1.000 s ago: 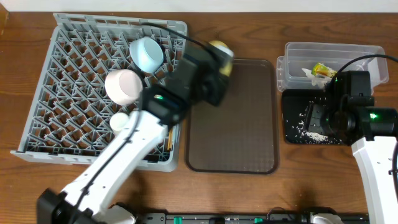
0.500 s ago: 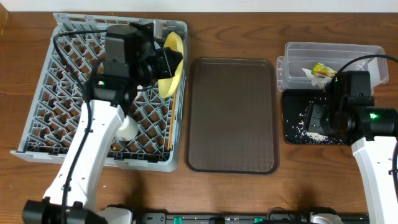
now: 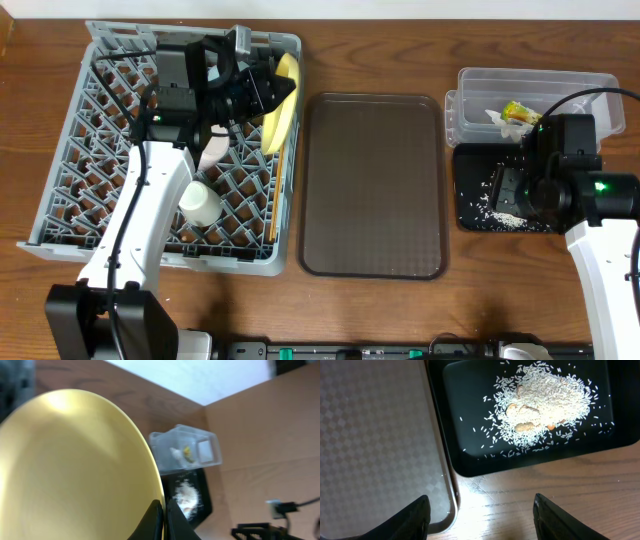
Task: Sort waste into correct bins and load items into the dishwasher
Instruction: 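Stand the yellow plate upright in the rack's right side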
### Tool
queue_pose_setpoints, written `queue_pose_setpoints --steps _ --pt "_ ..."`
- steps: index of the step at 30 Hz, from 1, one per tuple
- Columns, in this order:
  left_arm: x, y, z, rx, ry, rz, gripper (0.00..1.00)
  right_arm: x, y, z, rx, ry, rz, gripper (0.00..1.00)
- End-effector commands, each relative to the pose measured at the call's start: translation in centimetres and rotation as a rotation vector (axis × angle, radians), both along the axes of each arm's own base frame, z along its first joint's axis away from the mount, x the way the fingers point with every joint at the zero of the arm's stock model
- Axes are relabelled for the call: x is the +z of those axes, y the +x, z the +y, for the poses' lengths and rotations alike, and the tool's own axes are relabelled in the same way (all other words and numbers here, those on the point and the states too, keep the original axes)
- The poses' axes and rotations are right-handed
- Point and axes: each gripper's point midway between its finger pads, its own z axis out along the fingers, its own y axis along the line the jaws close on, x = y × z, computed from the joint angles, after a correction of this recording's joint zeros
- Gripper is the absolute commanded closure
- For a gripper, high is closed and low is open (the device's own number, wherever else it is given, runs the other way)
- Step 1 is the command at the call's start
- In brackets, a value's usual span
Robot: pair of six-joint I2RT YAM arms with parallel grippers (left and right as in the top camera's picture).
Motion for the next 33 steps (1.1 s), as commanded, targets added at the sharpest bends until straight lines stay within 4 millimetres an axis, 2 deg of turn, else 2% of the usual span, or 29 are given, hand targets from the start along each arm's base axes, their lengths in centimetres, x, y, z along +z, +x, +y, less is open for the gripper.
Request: queue_pose_setpoints --steps 1,14,24,25,26,29,33 --pt "1.9 -0.7 -1.0 -0.058 -0.095 -0.002 0.94 0.4 0.0 -0.5 -0.019 0.0 -0.01 0.36" --pt "0.9 -0.3 -0.4 -0.009 -0.06 0.026 0.94 0.4 0.0 -0.5 -0.019 0.0 -0.01 0.36" --pt "-4.9 -0.8 3.2 0.15 0.191 0.161 0.93 0.3 -0.1 -0.5 -0.019 0.0 -0.007 0.36" --pt "-5.2 -0.9 3.5 0.151 0.215 0.158 0.84 0.3 -0.1 -0.5 -0.019 0.001 -0.007 0.36" --pt "-5.3 -0.9 3.6 0.141 0.238 0.143 0.7 0.3 -0.1 -0.5 -0.019 0.0 -0.007 0.36" --pt "-5.2 -0.9 3.7 0.096 0.288 0.08 0.47 0.4 0.0 -0.5 -0.019 0.0 -0.01 0.36" --pt "-4.8 -0.7 5.3 0.142 0.375 0.036 0.34 0.6 0.5 -0.4 -0.016 0.008 -0.034 0.33"
